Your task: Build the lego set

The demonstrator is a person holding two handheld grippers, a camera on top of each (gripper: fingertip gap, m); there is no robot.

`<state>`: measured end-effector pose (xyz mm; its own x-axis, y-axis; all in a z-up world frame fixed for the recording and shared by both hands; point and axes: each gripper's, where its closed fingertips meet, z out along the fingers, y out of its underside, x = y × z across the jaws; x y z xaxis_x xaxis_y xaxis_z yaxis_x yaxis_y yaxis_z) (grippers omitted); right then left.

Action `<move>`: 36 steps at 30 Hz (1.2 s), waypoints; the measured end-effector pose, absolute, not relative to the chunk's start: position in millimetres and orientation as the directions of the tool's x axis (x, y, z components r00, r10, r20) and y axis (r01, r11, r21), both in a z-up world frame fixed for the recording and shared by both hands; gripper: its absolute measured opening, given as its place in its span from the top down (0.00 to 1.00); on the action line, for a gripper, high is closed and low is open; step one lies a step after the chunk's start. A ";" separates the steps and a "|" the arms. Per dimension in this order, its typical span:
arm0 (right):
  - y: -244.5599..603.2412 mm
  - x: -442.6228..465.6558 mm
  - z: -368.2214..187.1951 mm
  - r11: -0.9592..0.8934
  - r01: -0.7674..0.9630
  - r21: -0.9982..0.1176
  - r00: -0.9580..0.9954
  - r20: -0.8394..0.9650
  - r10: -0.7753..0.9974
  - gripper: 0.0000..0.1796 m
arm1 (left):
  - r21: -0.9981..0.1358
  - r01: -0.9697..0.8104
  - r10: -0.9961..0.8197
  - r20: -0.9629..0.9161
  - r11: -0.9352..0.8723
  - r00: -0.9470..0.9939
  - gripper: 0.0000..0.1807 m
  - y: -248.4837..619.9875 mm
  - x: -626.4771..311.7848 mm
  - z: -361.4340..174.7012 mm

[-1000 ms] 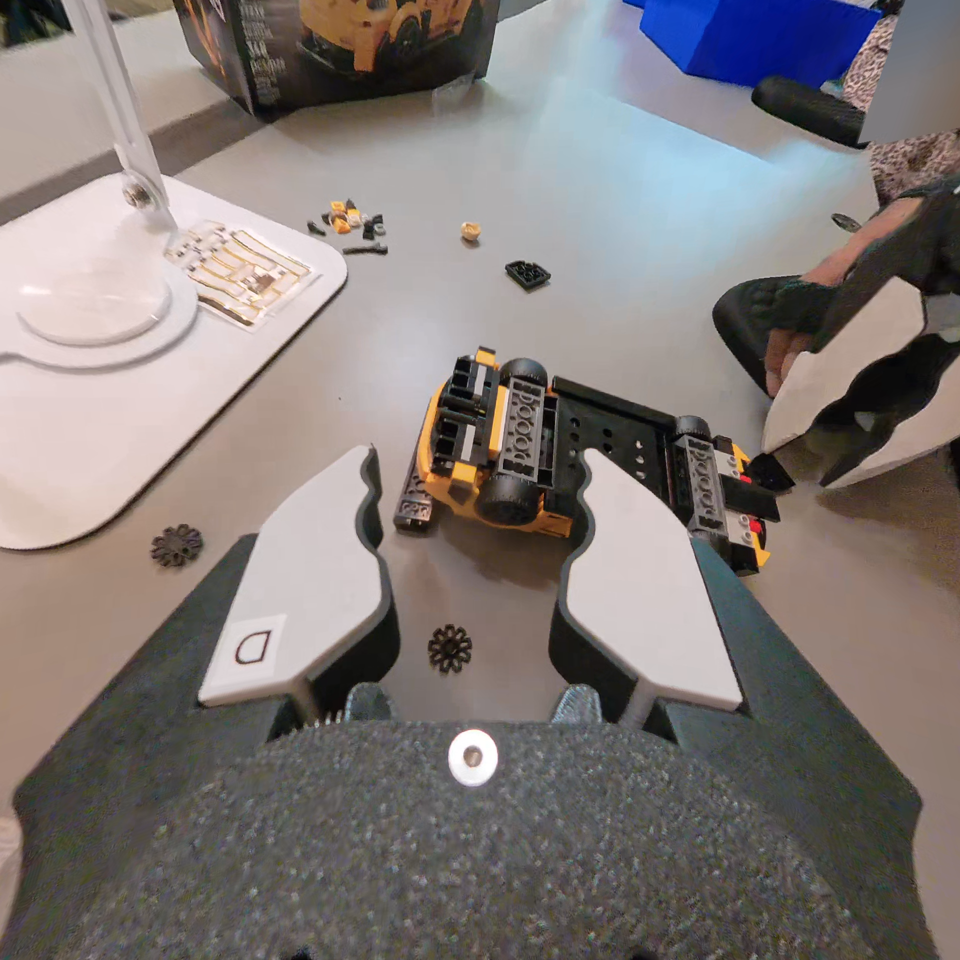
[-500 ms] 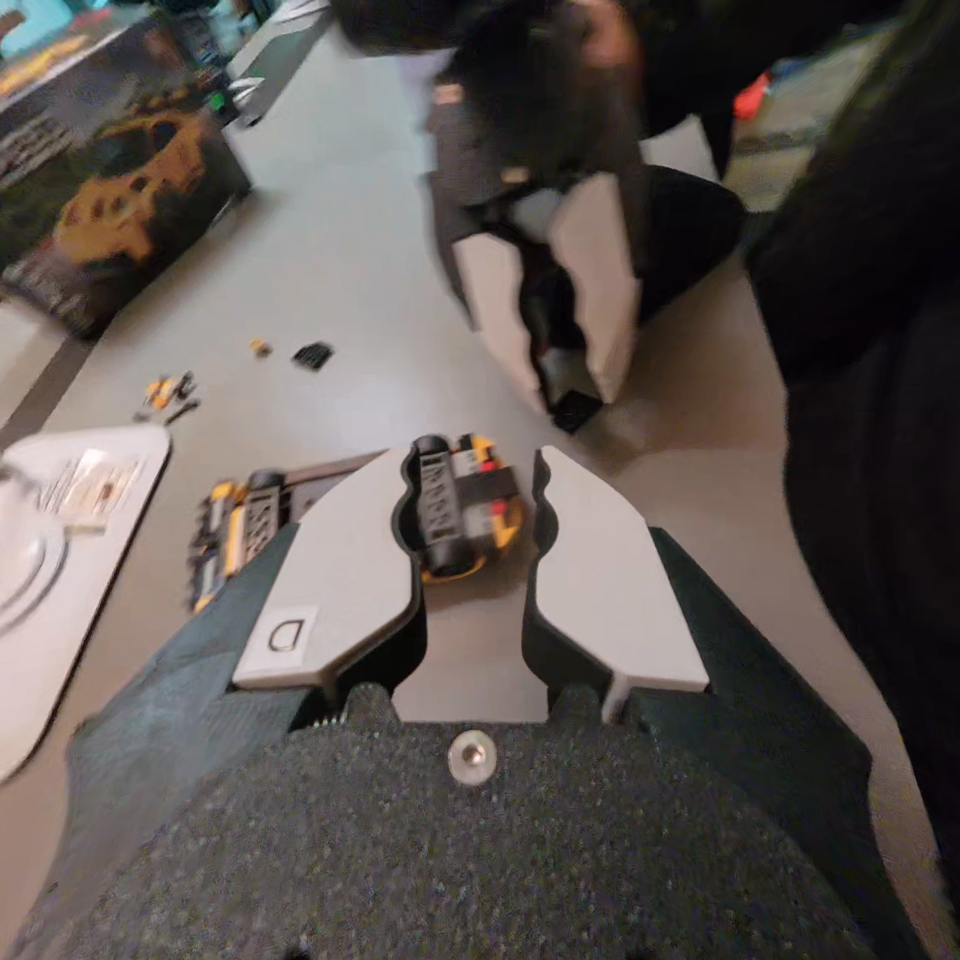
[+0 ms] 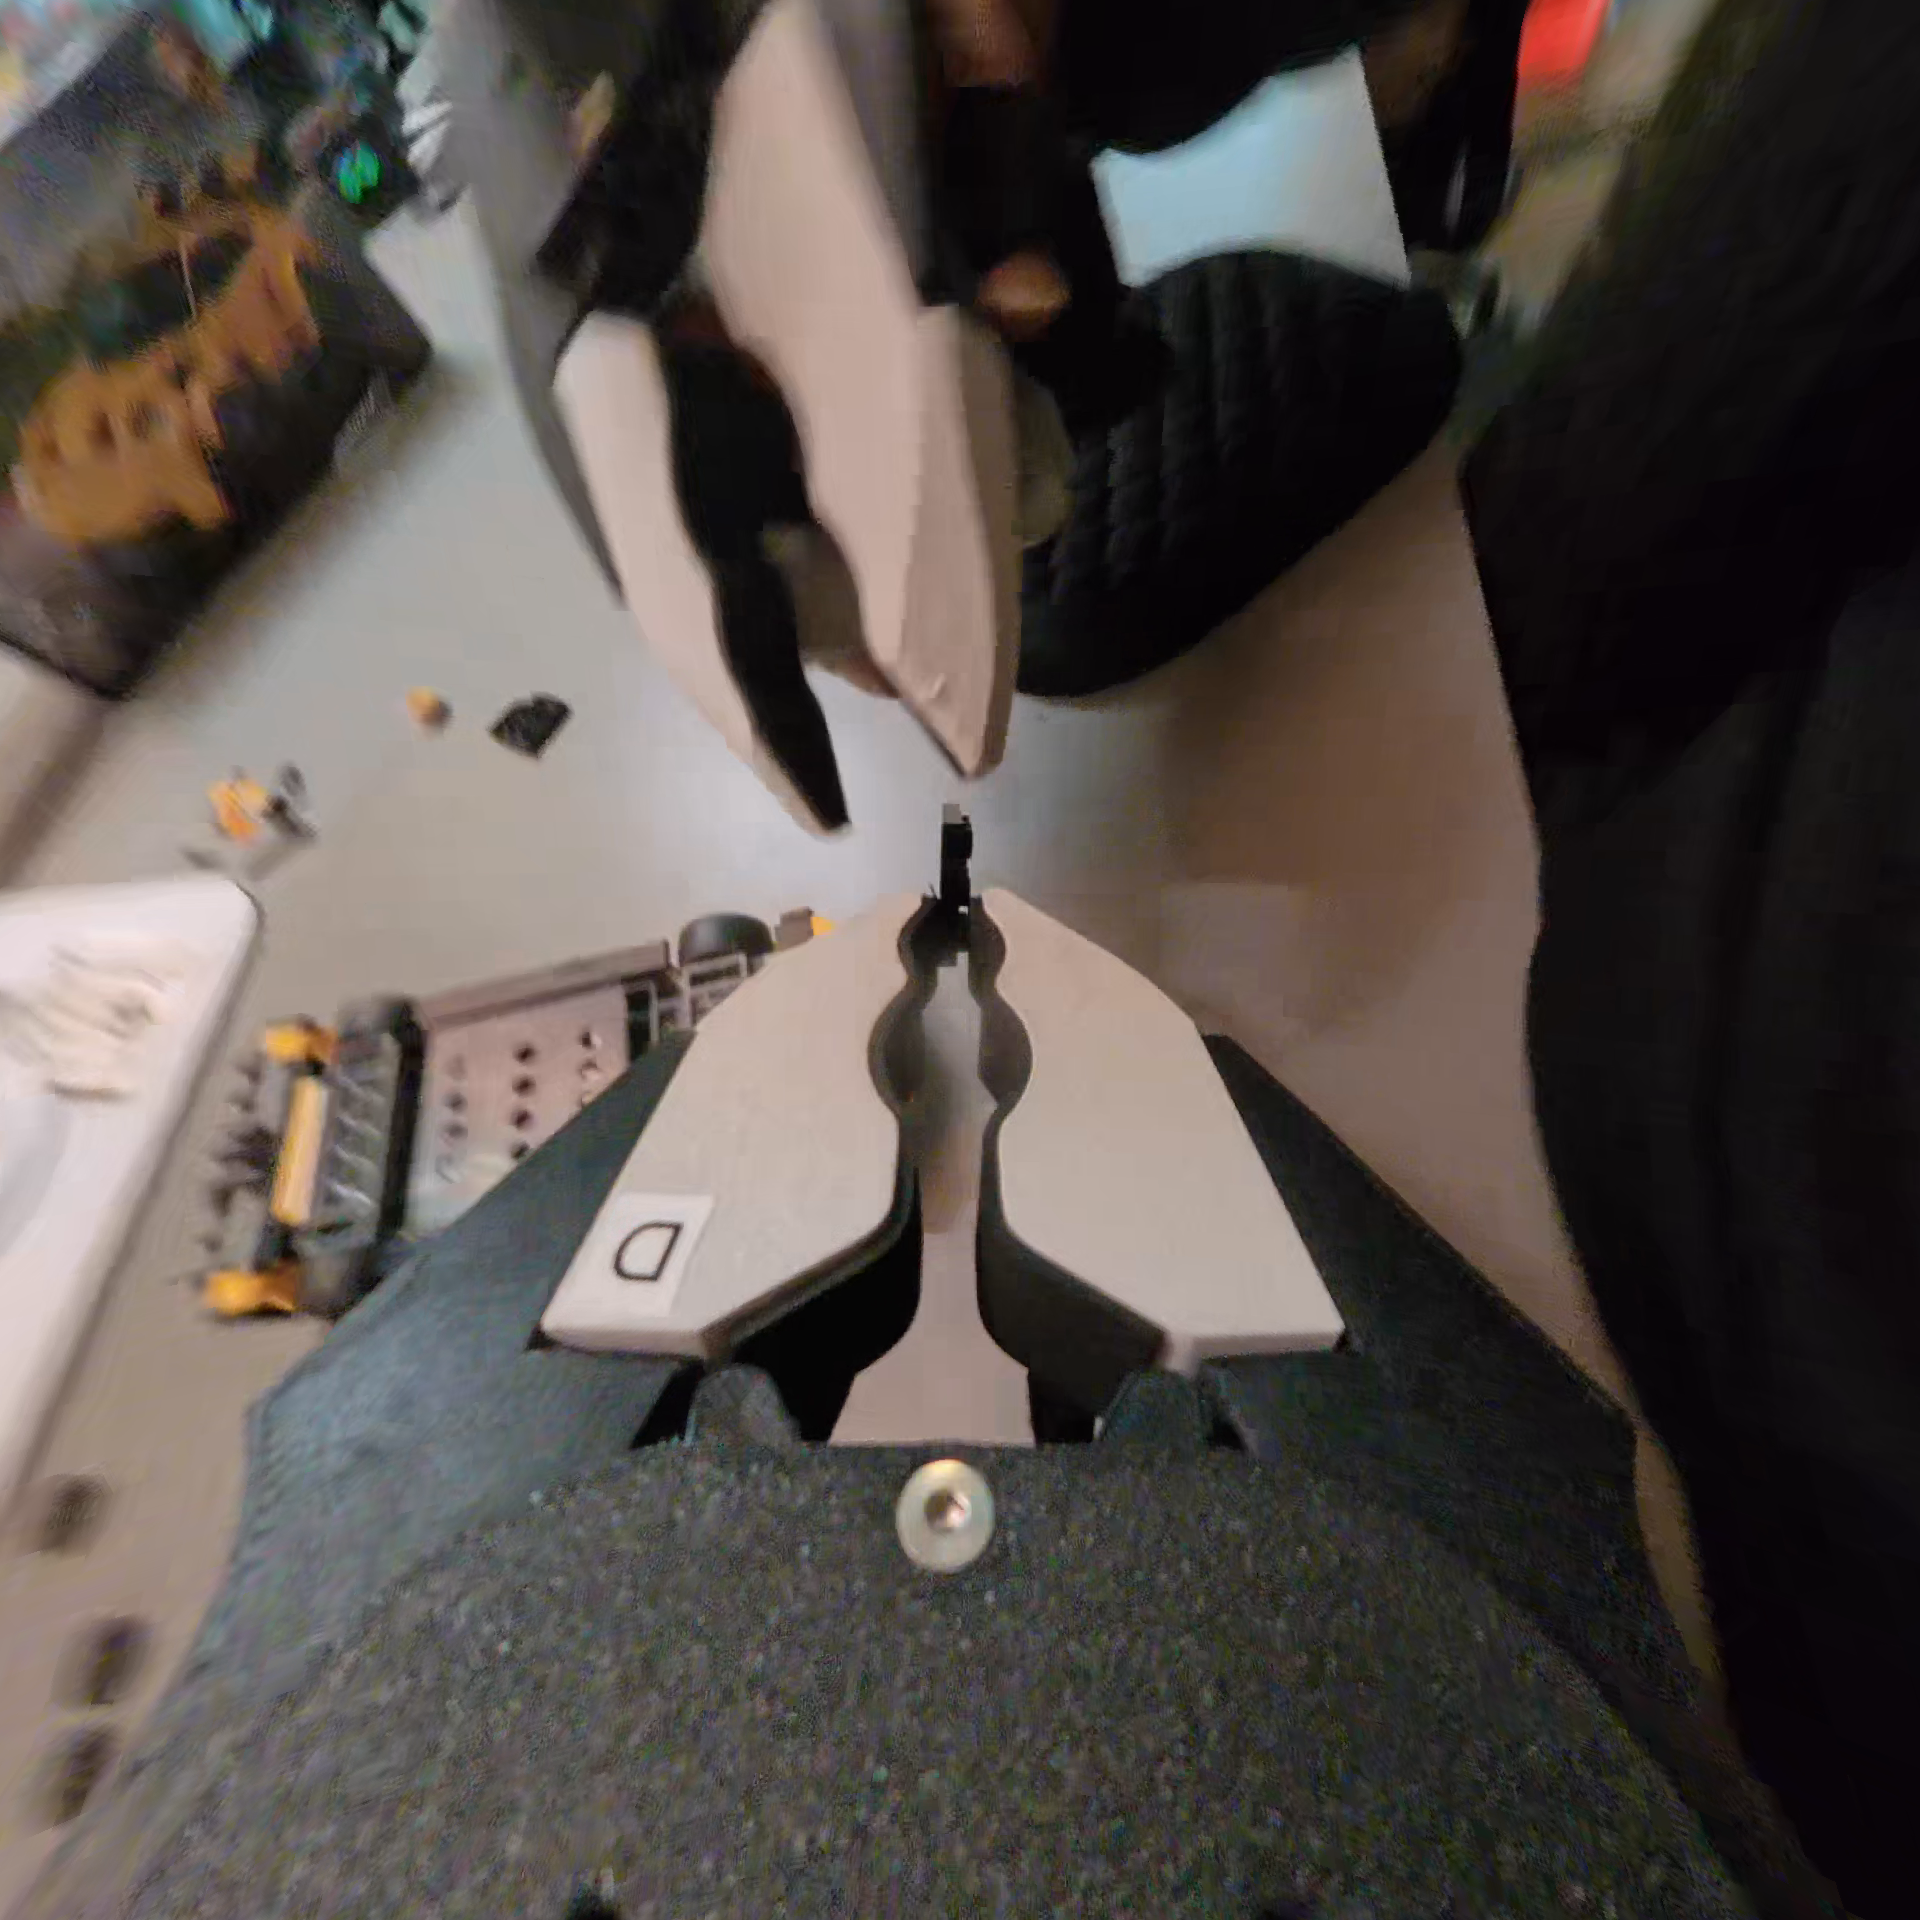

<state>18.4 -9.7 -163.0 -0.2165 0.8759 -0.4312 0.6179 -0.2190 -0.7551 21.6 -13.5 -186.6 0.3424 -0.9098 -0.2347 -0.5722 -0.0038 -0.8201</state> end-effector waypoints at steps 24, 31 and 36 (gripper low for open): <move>20.1 7.0 -180.9 0.478 0.568 -0.670 -0.287 0.383 0.878 0.87 | -0.642 0.154 -0.565 0.746 -0.751 0.354 0.81 17.7 -10.9 -167.2; 26.6 9.5 -220.0 0.542 0.616 -0.571 -0.478 0.276 0.834 0.87 | -0.795 -0.553 -0.831 -0.117 -0.250 0.544 0.60 66.2 -77.8 -211.2; 24.6 8.2 -224.5 0.562 0.618 -0.549 -0.525 0.245 0.815 0.87 | -0.781 -0.622 -0.890 -0.243 -0.056 0.385 0.65 41.1 -52.7 -216.4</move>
<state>8.2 24.6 -224.5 -0.5246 0.8154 0.2447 0.6179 0.5624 -0.5494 -52.7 41.1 -216.4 0.3850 -0.8904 -0.2428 -0.6218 -0.0558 -0.7812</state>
